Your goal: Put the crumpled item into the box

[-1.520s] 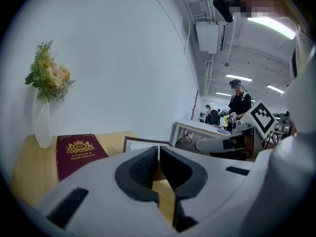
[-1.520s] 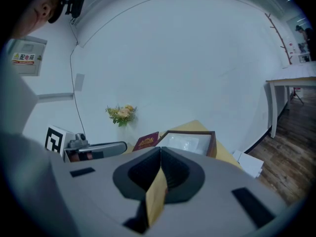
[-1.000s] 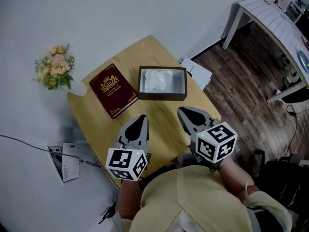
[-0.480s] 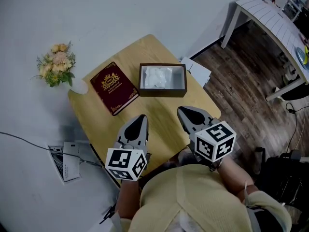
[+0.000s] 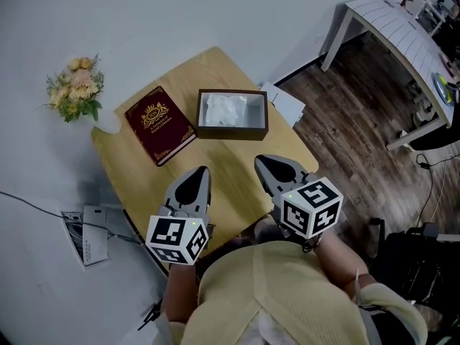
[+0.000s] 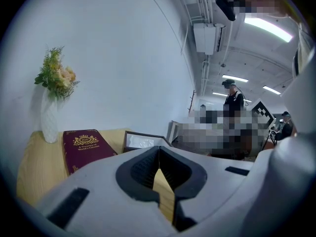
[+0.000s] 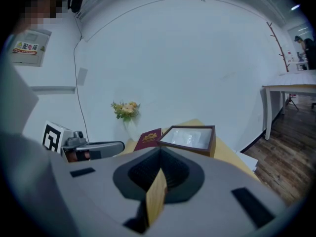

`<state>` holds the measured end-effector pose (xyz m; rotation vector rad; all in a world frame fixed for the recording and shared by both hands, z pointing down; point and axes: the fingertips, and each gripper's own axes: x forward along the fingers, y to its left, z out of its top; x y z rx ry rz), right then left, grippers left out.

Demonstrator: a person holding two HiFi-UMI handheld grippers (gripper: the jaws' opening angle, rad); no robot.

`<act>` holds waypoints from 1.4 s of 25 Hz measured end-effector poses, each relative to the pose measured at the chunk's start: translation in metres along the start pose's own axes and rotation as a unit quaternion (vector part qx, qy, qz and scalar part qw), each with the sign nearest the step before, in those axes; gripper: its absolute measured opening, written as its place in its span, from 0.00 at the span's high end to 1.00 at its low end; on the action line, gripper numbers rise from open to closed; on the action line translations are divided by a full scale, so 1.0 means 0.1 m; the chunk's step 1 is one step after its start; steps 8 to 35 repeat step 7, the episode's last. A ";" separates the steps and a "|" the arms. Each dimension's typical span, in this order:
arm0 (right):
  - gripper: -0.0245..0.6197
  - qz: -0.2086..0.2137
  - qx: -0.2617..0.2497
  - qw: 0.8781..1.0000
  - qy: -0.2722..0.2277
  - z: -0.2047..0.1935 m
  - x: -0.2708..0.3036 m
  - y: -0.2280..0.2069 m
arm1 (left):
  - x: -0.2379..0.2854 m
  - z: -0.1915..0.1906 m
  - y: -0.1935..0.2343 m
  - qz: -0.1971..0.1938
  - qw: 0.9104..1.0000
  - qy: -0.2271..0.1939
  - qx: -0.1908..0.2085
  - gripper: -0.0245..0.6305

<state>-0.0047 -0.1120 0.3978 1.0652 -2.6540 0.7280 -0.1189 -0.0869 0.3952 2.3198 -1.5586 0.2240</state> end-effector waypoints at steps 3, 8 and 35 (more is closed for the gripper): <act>0.92 0.000 -0.001 1.000 0.001 0.00 -0.01 -0.01 | 0.02 0.00 0.00 0.000 1.000 -0.001 0.000 0.93; 0.92 0.001 -0.003 1.000 0.005 -0.02 -0.01 -0.03 | 0.04 -0.01 0.01 0.001 1.000 0.000 0.000 0.93; 0.92 0.001 -0.003 1.000 0.005 -0.02 -0.01 -0.03 | 0.04 -0.01 0.01 0.001 1.000 0.000 0.000 0.93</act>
